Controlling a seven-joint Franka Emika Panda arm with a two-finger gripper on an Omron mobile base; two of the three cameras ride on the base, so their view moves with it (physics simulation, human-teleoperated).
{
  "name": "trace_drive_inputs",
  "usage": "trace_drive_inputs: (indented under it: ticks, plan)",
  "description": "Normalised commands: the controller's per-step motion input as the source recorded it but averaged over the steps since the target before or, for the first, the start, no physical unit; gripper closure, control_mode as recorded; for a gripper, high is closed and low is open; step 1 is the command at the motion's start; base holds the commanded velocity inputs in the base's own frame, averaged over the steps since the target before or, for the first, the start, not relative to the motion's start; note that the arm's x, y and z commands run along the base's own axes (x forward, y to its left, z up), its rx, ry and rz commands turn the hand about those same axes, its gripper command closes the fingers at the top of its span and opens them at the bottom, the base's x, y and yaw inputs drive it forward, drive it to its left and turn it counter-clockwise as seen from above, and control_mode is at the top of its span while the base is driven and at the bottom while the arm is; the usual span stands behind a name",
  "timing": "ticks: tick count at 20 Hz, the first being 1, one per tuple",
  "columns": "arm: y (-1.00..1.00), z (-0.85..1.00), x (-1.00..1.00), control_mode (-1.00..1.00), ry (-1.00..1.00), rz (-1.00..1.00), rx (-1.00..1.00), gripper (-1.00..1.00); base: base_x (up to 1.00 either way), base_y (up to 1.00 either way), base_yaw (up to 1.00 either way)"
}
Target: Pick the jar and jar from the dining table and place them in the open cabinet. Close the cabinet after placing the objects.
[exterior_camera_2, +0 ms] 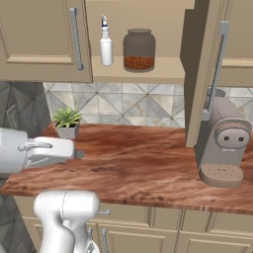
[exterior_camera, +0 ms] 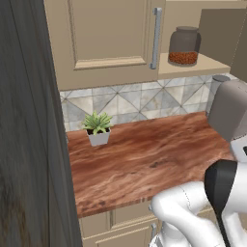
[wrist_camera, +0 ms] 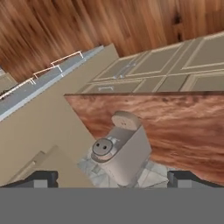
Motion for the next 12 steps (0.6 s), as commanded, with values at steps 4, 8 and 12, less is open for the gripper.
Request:
trace_drive_inputs:
  ticks: [4,8,12]
  plan:
    - [-0.59,-0.07,-0.03,-1.0,-0.13,0.0,0.06,-1.0,0.0,0.0,0.0]
    - [-0.53,-0.03,0.0,-1.0,-0.07,0.0,0.1,-1.0,0.0,0.0,0.0]
    - [-0.33,-0.2,-0.03,-1.0,-0.03,0.0,0.14,-1.0,0.0,0.0,0.0]
